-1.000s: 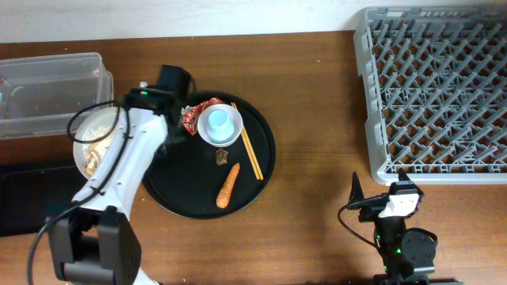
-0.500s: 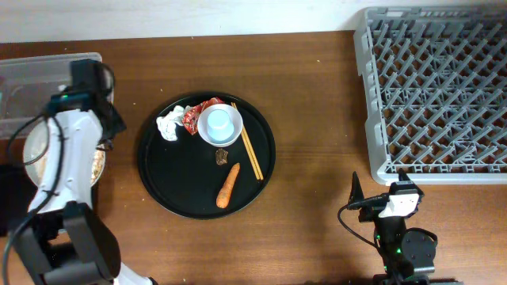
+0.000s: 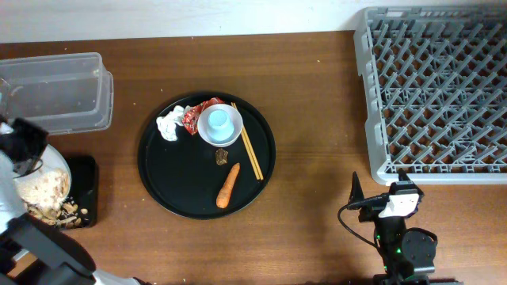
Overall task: Sort waste into correct bins and load items into the dishwasher rack
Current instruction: 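Tip the plate over the black board to dump the rice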
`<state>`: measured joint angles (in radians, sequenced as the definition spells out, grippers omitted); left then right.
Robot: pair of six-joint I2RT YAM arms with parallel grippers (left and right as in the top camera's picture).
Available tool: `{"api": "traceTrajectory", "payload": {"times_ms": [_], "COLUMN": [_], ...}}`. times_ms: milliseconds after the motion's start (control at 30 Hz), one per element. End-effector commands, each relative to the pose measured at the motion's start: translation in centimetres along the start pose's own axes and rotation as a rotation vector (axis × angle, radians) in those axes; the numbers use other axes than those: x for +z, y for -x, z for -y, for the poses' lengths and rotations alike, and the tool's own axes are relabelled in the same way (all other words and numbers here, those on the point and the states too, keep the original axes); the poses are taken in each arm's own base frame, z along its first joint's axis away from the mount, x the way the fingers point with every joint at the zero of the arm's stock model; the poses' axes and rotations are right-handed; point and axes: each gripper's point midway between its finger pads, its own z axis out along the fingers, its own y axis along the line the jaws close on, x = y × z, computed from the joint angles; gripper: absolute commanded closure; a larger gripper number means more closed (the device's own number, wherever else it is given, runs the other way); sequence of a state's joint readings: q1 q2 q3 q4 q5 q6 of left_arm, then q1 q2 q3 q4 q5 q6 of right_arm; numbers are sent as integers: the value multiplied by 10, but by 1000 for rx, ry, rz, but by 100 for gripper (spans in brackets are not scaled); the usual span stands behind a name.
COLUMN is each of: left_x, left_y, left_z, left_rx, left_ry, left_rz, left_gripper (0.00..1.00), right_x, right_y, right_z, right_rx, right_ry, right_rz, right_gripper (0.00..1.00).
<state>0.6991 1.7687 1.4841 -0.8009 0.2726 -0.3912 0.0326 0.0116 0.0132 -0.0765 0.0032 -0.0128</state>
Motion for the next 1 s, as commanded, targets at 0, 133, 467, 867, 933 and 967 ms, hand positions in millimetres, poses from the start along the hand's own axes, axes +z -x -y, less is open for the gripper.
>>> {"api": "traceTrajectory", "payload": {"times_ms": [0, 133, 467, 867, 933, 967], "left_x": [-32, -46, -93, -105, -107, -103], "left_y": [16, 27, 39, 49, 51, 53], "left_z": [20, 6, -2, -7, -5, -13], "left_rx": [-40, -100, -320, -350, -341, -351], "left_ry": [-225, -315, -629, -694, -707, -662], "left_rz": [15, 19, -43, -22, -15, 5], "left_gripper": [99, 99, 99, 99, 99, 99], "right_x": [0, 0, 0, 0, 0, 0], "right_y": [-3, -3, -3, -3, -3, -3], "right_z": [0, 0, 0, 0, 0, 0], "right_rx": [-6, -6, -6, -6, -6, -6], "right_ry": [-3, -3, -3, -3, -3, -3], "right_rz": [-3, -3, -3, -3, -3, -3], "right_gripper": [2, 2, 2, 2, 2, 2]}}
